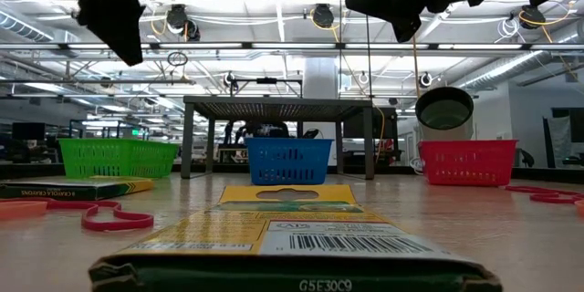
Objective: Pick & Place Office Desk Supplies
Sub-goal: Put the crayon pack into the orange bin
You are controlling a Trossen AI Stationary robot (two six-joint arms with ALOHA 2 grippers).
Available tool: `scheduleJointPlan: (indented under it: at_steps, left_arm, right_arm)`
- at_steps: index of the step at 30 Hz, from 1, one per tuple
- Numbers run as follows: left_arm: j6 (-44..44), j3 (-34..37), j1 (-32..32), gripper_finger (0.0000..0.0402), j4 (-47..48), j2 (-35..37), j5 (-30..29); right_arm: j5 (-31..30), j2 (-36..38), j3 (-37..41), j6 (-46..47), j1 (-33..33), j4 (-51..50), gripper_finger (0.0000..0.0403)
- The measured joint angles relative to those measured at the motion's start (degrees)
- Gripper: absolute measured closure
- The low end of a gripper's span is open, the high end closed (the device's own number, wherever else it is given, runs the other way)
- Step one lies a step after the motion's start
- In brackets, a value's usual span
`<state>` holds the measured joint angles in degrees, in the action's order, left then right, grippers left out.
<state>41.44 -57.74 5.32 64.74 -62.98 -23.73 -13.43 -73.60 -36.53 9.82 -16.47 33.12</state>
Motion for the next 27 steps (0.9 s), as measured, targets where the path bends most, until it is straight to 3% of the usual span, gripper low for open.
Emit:
scheduleJointPlan:
  at_steps: [6,9,12,21,27]
  left_arm:
    - [-14.61,3.74,6.20,0.0262,-17.56,-1.77,13.23]
    - [-18.34,6.61,7.85,0.0268,-22.42,-4.15,16.88]
    - [-20.14,9.66,8.35,0.0269,-23.52,-6.78,18.20]
    - [-26.29,18.51,6.49,0.0270,-39.41,-12.52,23.75]
    - [-28.64,21.18,4.38,0.0270,-44.93,-12.81,23.22]
  right_arm:
    - [0.04,0.00,0.00,0.00,-0.01,-0.02,0.0248]
    - [0.15,0.00,-0.04,0.00,0.00,-0.28,0.0248]
    - [0.22,0.00,-0.04,0.00,-0.01,-0.54,0.0248]
    - [0.26,0.00,-0.07,0.04,-0.09,-3.33,0.0248]
    - [0.31,0.00,-0.07,1.51,-0.11,-3.43,0.0248]
